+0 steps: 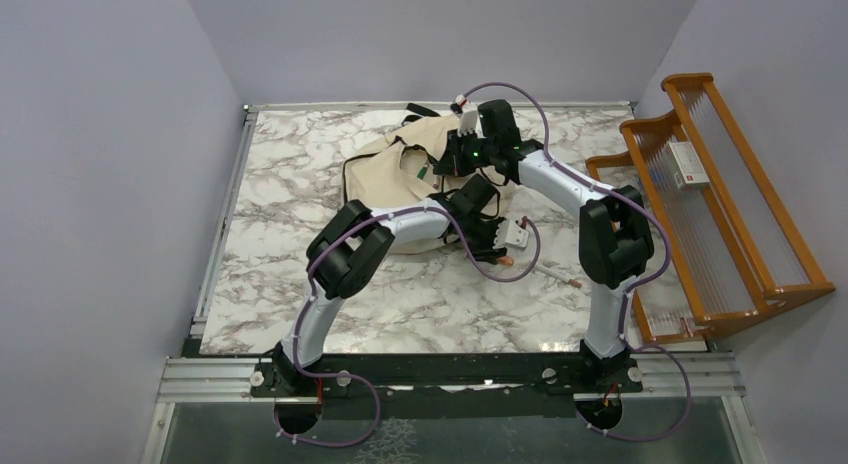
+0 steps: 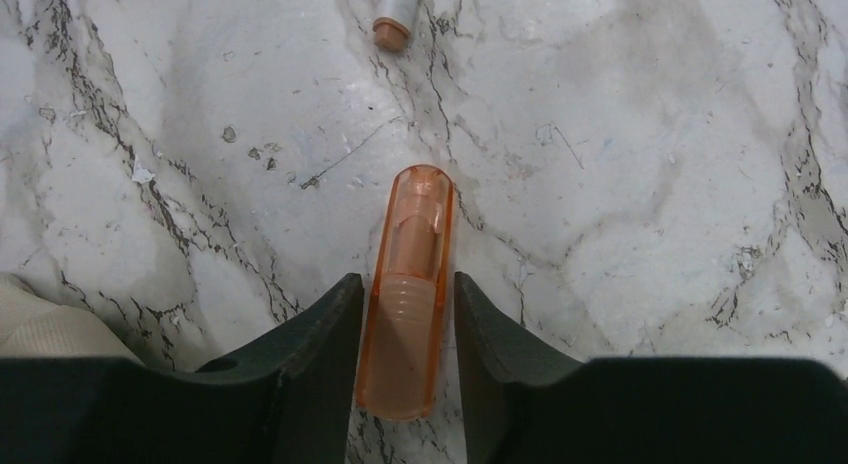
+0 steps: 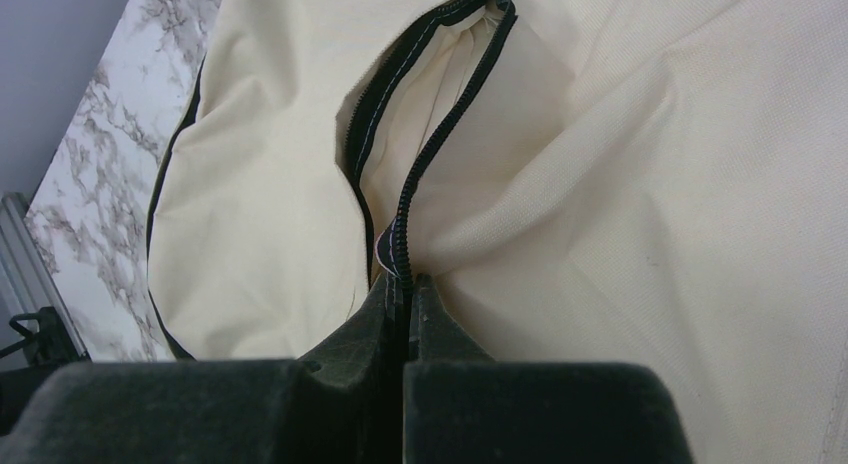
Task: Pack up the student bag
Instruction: Pick up the stationery from the center of the board.
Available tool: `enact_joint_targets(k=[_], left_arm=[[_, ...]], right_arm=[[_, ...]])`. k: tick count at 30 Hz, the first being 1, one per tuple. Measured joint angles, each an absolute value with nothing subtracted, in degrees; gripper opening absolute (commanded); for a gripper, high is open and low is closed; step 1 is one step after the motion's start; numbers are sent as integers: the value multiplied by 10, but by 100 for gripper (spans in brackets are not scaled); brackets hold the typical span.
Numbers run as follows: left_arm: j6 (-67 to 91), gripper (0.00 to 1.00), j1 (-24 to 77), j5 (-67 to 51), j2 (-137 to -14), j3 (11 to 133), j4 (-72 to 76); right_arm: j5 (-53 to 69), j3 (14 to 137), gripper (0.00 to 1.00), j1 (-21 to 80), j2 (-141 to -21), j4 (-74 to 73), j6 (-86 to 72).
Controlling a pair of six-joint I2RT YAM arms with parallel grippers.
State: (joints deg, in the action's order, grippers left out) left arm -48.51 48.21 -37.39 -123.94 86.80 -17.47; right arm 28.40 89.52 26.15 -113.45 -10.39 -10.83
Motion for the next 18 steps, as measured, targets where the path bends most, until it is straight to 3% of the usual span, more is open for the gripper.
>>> enact_joint_targets(k=[5, 8, 18], left_arm=[[-496, 16, 488, -364, -1232, 860, -179], [-503, 0, 491, -359, -1222, 844, -170], [-409, 0, 493, -363, -1121, 731, -157]], right_arm=[[284, 895, 1, 262, -1134, -104, -108], [284, 895, 1, 262, -1134, -104, -108], [284, 877, 1, 262, -1125, -103, -109]])
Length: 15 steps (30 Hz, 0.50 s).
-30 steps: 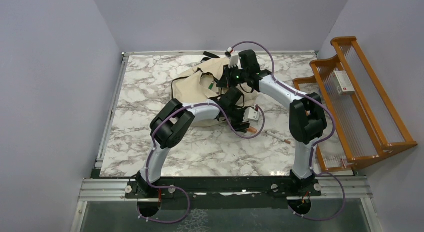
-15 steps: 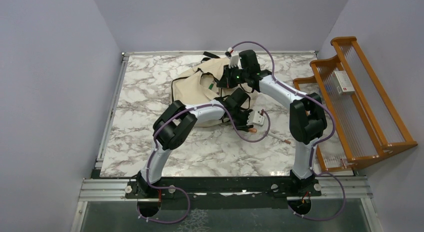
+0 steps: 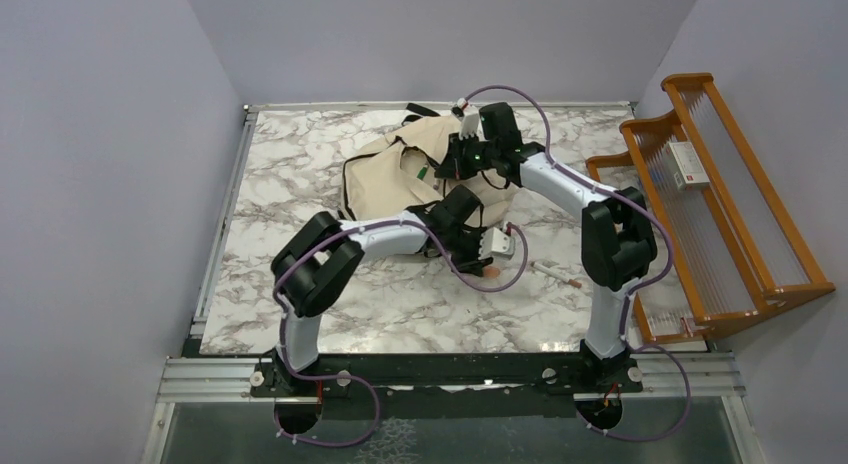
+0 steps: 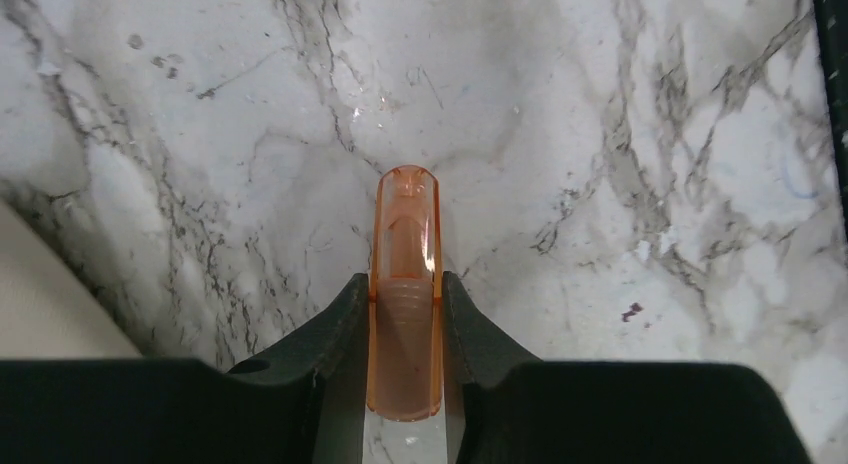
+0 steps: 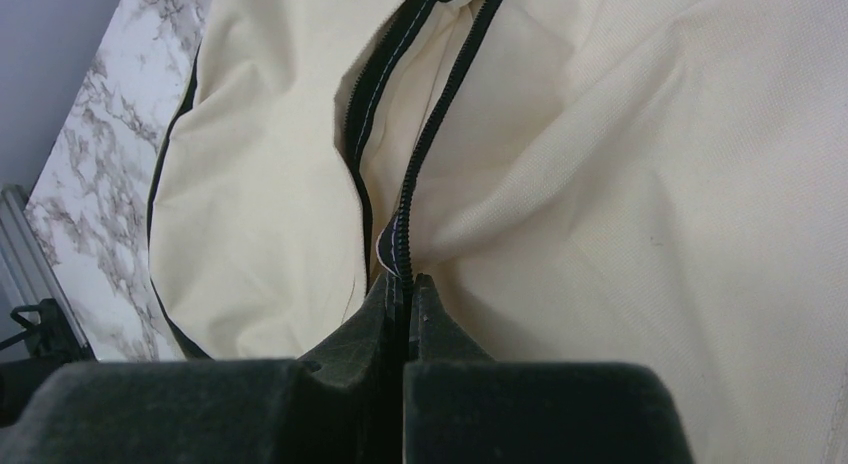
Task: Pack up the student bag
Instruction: Pick up the stationery from the center of the board.
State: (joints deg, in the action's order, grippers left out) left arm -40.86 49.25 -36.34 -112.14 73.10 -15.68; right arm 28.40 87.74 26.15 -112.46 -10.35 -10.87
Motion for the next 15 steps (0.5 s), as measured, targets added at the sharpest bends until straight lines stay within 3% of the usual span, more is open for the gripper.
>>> enact_joint_targets(k=[8, 15], left_arm=[[-266, 0, 470, -361, -896, 544, -15], [-81, 0, 347, -270, -749, 421, 106]], right_arm=[[284, 852, 1, 261, -1107, -99, -109], [284, 843, 0, 261, -1102, -91, -115]])
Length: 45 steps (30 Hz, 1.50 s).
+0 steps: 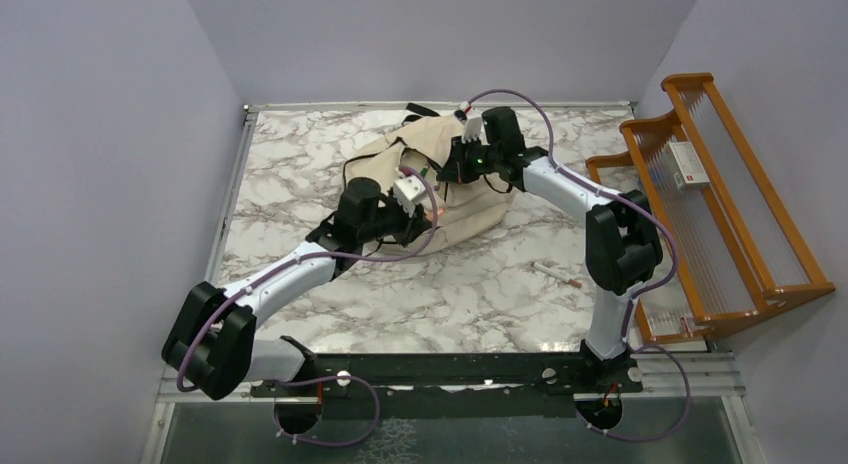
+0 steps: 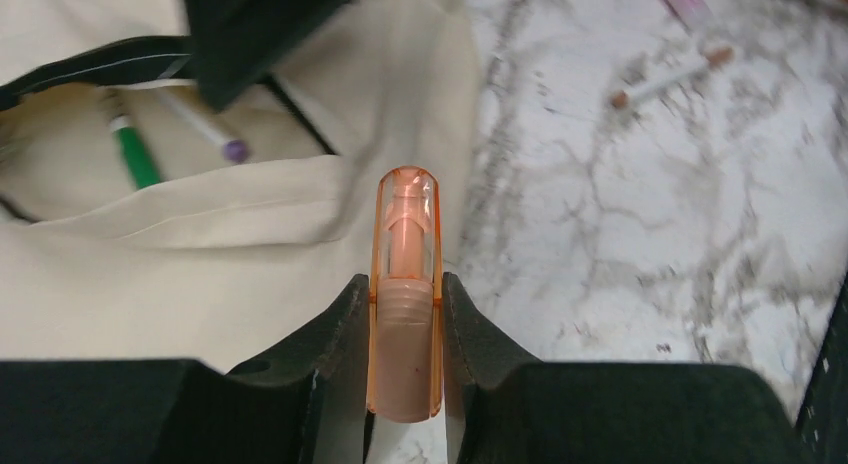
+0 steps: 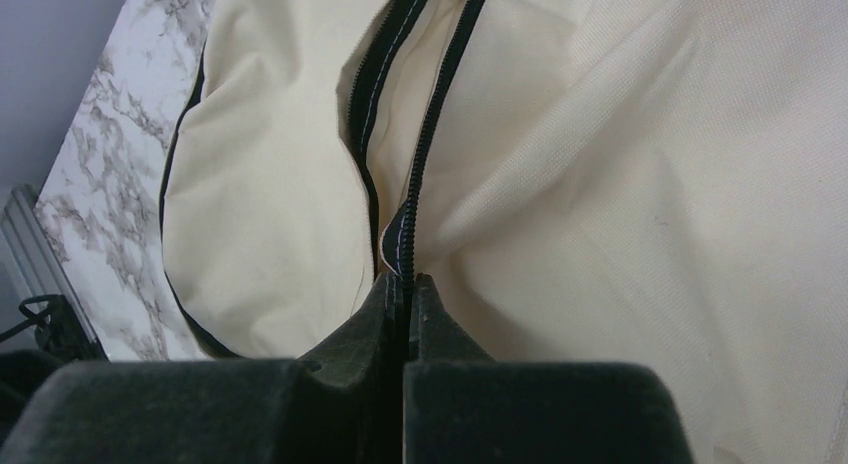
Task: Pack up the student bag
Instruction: Pick up the stationery from the center of the board, then place the stationery in the student bag.
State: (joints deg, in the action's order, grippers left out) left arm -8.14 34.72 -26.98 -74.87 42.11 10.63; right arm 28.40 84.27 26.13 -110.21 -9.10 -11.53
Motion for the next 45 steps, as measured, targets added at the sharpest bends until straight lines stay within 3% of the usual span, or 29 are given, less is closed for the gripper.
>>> enact_joint_targets(k=[11, 18, 25, 45], left_arm=[[79, 0, 284, -127, -811, 544, 21], [122, 0, 256, -151, -908, 649, -66], [156, 0, 237, -181, -948, 671, -105], [222, 0, 225, -213, -1147, 875, -90]], right_arm=[[291, 835, 0, 261, -1095, -80, -123], [310, 808, 1, 261, -1067, -56, -108], [326, 784, 1, 258, -1047, -28, -93], [343, 770, 0, 257, -1038, -2, -104]])
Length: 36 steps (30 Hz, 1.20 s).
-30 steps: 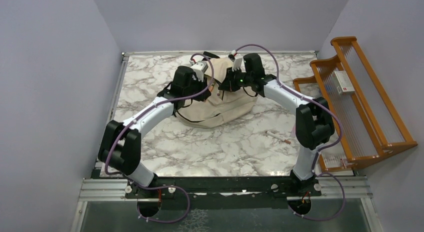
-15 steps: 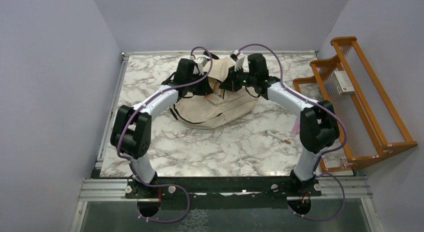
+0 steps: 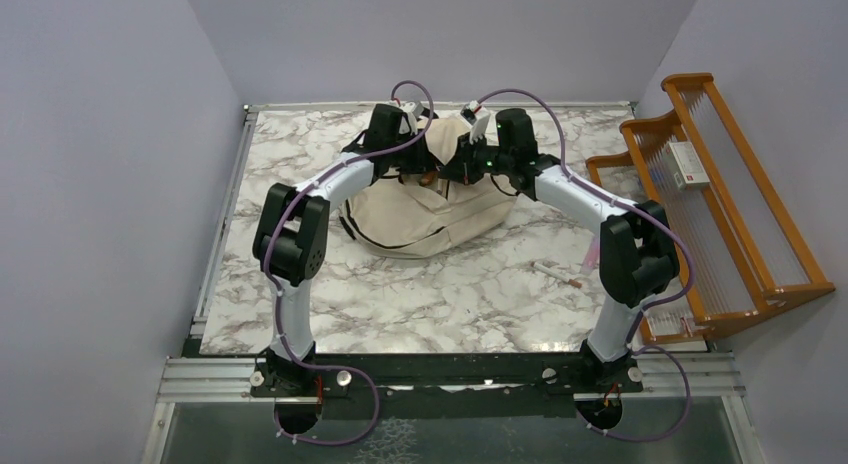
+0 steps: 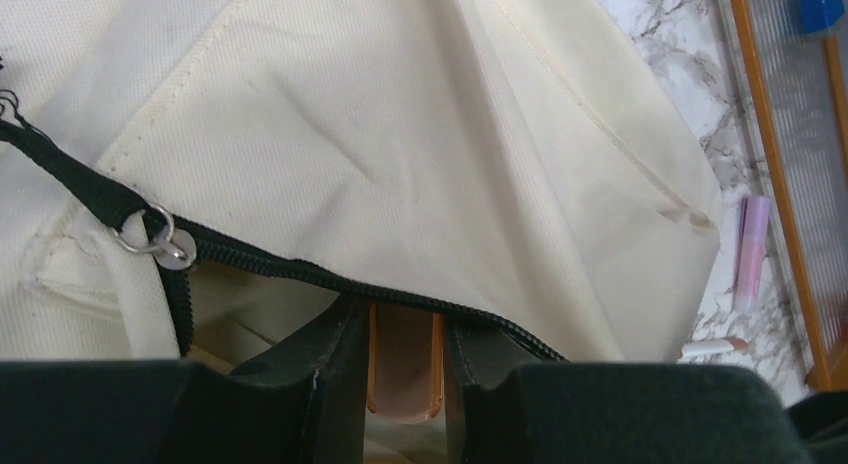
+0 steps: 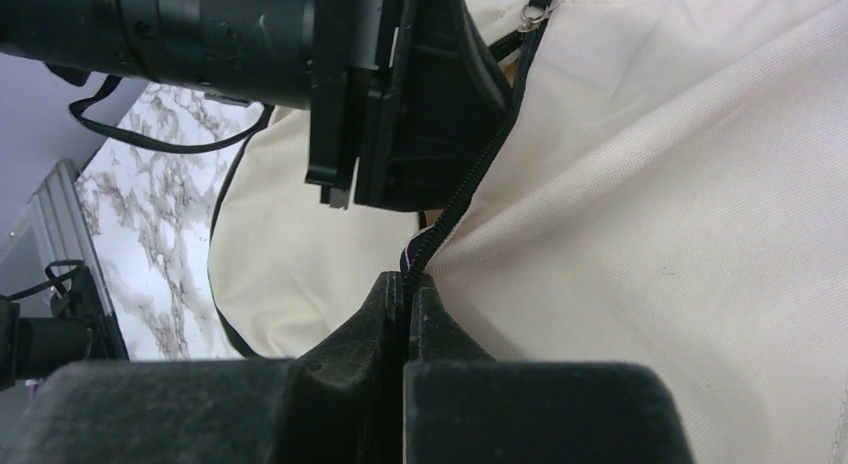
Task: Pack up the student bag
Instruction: Place the stationery in the student bag.
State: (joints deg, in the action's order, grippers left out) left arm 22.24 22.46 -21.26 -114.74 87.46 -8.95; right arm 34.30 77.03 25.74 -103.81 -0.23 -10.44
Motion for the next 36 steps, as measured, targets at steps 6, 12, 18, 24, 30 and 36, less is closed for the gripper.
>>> enact_joint_targets(k=[6, 12, 18, 24, 30, 36], left_arm=[[215, 0, 223, -204, -1162, 879, -67], [192, 23, 222, -187, -1166, 902, -65], [188, 40, 221, -188, -1178, 906, -65], [187, 47, 221, -192, -1178, 906, -63], [183, 49, 219, -200, -1176, 904, -63], [168, 51, 219, -199, -1104, 827, -56]], right_arm=[[347, 767, 0, 256, -1038, 3, -106], [349, 767, 0, 255, -1038, 4, -106], [350, 767, 0, 254, -1038, 4, -106], [351, 767, 1, 254, -1038, 4, -106], [351, 767, 1, 254, -1038, 4, -107], [346, 767, 1, 254, -1038, 4, -110]])
